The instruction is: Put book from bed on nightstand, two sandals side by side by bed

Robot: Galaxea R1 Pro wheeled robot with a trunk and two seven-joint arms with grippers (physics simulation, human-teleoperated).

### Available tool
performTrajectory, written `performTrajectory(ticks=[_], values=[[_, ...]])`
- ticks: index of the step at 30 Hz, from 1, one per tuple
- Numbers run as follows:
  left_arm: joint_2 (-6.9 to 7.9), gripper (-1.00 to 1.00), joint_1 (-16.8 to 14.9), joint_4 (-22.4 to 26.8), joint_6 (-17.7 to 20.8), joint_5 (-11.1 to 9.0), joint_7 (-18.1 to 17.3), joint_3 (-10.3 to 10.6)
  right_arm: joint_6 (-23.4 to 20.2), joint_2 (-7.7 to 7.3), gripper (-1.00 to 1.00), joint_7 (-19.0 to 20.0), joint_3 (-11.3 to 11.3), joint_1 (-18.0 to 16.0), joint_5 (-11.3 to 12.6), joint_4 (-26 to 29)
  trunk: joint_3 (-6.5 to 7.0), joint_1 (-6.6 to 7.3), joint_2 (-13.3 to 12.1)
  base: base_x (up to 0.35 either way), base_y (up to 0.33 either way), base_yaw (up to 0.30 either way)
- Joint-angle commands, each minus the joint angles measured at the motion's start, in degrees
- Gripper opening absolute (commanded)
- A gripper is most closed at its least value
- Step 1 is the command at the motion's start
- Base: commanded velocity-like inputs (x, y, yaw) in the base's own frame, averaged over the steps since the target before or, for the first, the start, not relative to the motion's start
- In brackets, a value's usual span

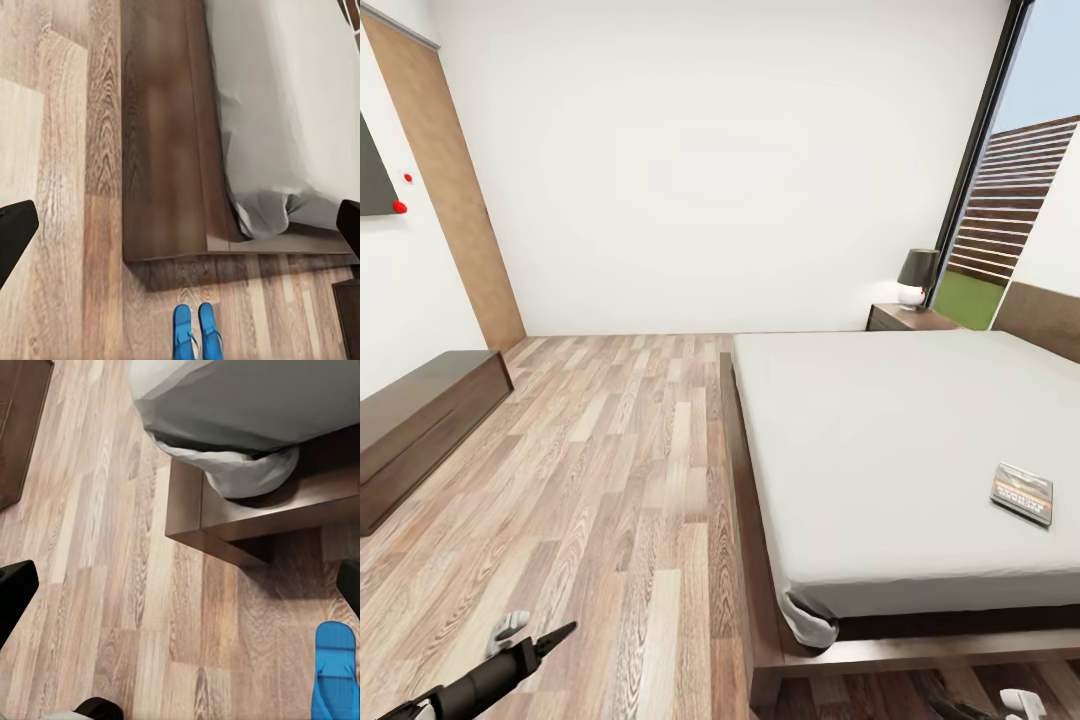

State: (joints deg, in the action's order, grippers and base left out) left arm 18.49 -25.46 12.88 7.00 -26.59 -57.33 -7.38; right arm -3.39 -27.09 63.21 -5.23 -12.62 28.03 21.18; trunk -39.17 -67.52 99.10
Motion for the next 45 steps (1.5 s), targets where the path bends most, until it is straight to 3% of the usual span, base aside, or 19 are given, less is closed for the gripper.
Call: performTrajectory(ticks=[1, 2, 4, 5, 6, 8, 11, 14, 18, 23, 25, 33, 45], values=[[-0.20, 1.00, 0.0, 0.0, 0.6, -0.2, -0.1, -0.2, -0.3, 0.56, 1.00, 0.2, -0.1, 0.0, 0.2, -0.1, -0.05, 0.01, 0.0, 0.000, 0.000, 0.000], [-0.77, 1.00, 0.0, 0.0, 0.6, -0.2, 0.3, -0.2, 0.1, 2.22, 1.00, -0.1, -0.1, 0.0, 0.1, -0.6, -0.05, 0.01, 0.0, 0.000, 0.000, 0.000], [-2.25, 1.00, 0.0, 0.0, -0.1, -0.1, 2.6, -0.1, 2.7, 6.95, 1.00, -3.6, 0.0, 0.0, -0.1, -2.4, -0.05, 0.01, 0.0, 0.000, 0.000, 0.000], [-2.65, 1.00, 0.0, 0.0, -0.5, -0.1, 3.4, -0.1, 3.6, 8.21, 1.00, -5.2, 0.0, 0.0, -0.1, -2.8, -0.05, 0.01, 0.0, 0.000, 0.000, 0.000], [-3.49, 1.00, 0.0, -0.1, -1.5, 0.0, 5.3, -0.1, 5.3, 10.64, 1.00, -8.8, 0.2, 0.0, -0.2, -3.6, -0.05, 0.01, 0.0, 0.000, 0.000, 0.000], [-6.57, 1.00, 0.0, -0.2, -4.8, 0.6, 10.6, 0.0, 7.8, 16.24, 1.00, -19.7, 1.2, 0.0, -1.2, -4.7, -0.05, 0.01, 0.0, 0.000, 0.000, 0.000], [-8.76, 1.00, 0.0, -1.8, -6.2, 2.1, 13.1, 0.0, 8.4, 18.15, 1.00, -23.7, 3.0, 0.0, -3.8, -5.1, -0.05, 0.01, 0.0, 0.000, 0.000, 0.000], [-10.58, 1.00, 0.0, -4.5, -7.5, 4.1, 14.9, 0.0, 8.6, 18.71, 1.00, -24.9, 3.7, 0.0, -5.0, -5.2, -0.05, 0.01, 0.0, 0.000, 0.000, 0.000], [-12.97, 1.00, 0.0, -9.2, -13.4, 8.5, 19.3, 0.0, 8.7, 19.01, 1.00, -25.5, 4.1, 0.0, -5.6, -5.3, -0.05, 0.01, 0.0, 0.000, 0.000, 0.000], [-15.55, 1.00, 0.0, -11.3, -18.1, 11.5, 22.2, 0.0, 8.7, 19.01, 1.00, -25.6, 3.8, 0.0, -5.8, -5.2, 0.84, 1.10, -2.0, 0.000, 0.000, 0.000], [-16.25, 1.00, 0.0, -11.6, -18.7, 11.9, 22.8, 0.0, 8.7, 19.00, 1.00, -25.6, 3.8, 0.0, -5.8, -5.2, 1.20, 1.54, -2.8, 0.000, 0.000, 0.000], [-16.76, 1.00, 0.0, -11.7, -19.1, 12.2, 24.0, 0.0, 8.4, 18.93, 1.00, -25.5, 3.7, 0.0, -5.7, -5.2, 2.64, 3.30, -6.0, 0.000, 0.000, 0.000], [-16.76, 1.00, 0.1, -11.7, -19.1, 12.2, 24.3, 0.0, 8.2, 19.00, 1.00, -25.5, 3.9, 0.0, -5.8, -5.2, 2.68, 3.30, -6.0, 0.000, 0.000, -0.013]])
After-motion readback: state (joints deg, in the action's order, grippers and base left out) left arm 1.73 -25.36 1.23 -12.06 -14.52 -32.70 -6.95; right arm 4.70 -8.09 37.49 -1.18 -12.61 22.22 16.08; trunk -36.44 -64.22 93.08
